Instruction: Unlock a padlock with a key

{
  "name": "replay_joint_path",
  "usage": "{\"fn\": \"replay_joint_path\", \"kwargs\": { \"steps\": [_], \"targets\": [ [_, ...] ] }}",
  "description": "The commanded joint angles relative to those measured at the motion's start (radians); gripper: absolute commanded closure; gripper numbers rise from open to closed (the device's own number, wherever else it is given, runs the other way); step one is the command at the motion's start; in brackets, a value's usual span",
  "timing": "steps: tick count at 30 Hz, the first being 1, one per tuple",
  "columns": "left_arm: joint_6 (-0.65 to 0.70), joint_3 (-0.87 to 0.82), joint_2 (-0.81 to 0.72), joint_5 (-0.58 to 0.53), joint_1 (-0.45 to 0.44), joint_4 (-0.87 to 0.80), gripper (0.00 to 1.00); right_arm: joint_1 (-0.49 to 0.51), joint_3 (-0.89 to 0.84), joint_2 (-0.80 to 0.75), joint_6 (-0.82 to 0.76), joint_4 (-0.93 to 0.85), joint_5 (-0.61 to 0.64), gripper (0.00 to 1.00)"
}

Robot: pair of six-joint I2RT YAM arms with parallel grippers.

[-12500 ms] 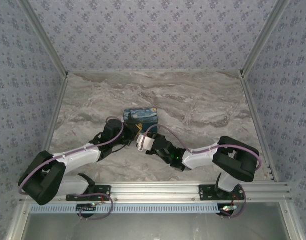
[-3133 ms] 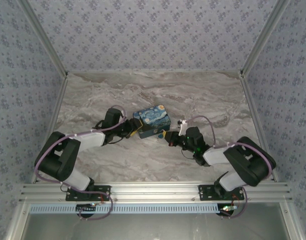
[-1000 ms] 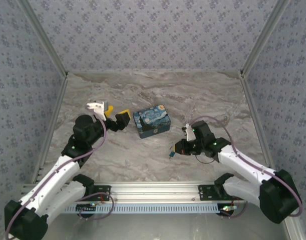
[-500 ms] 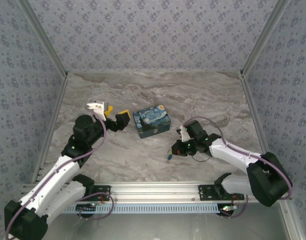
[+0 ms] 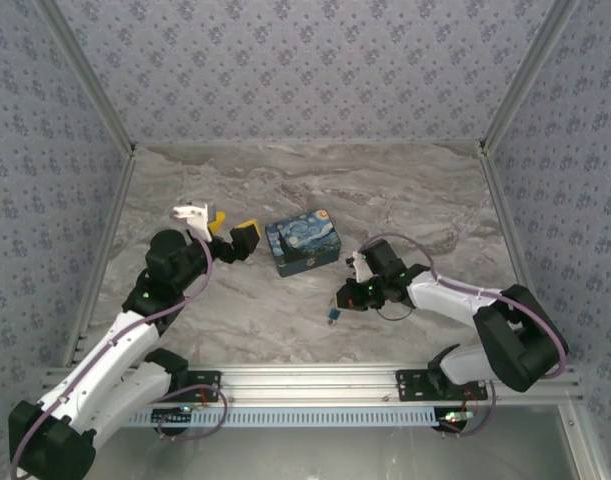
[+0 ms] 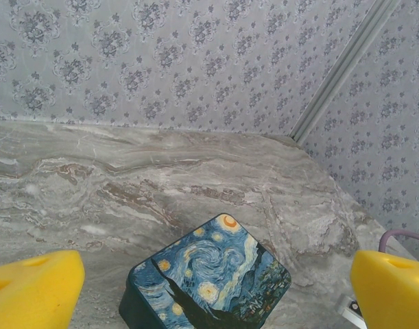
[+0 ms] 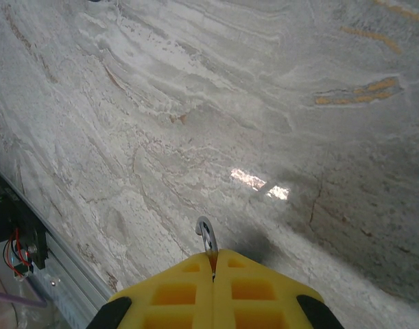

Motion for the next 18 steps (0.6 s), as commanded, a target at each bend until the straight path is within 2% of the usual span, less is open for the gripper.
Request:
{"fn": "replay_joint_path", "kwargs": {
  "steps": [1,18],
  "targets": [
    [0.014,0.000,-0.012,-0.009,-0.004,-0.007,0.01,0.007,0.027,0.025,-0.005,0.024,-0.016,0.99],
    [0.018,0.005,-0.013,-0.011,-0.004,-0.020,0.01,0.005,0.033,0.113,-0.009,0.073,-0.022,0.97]
  ]
}}
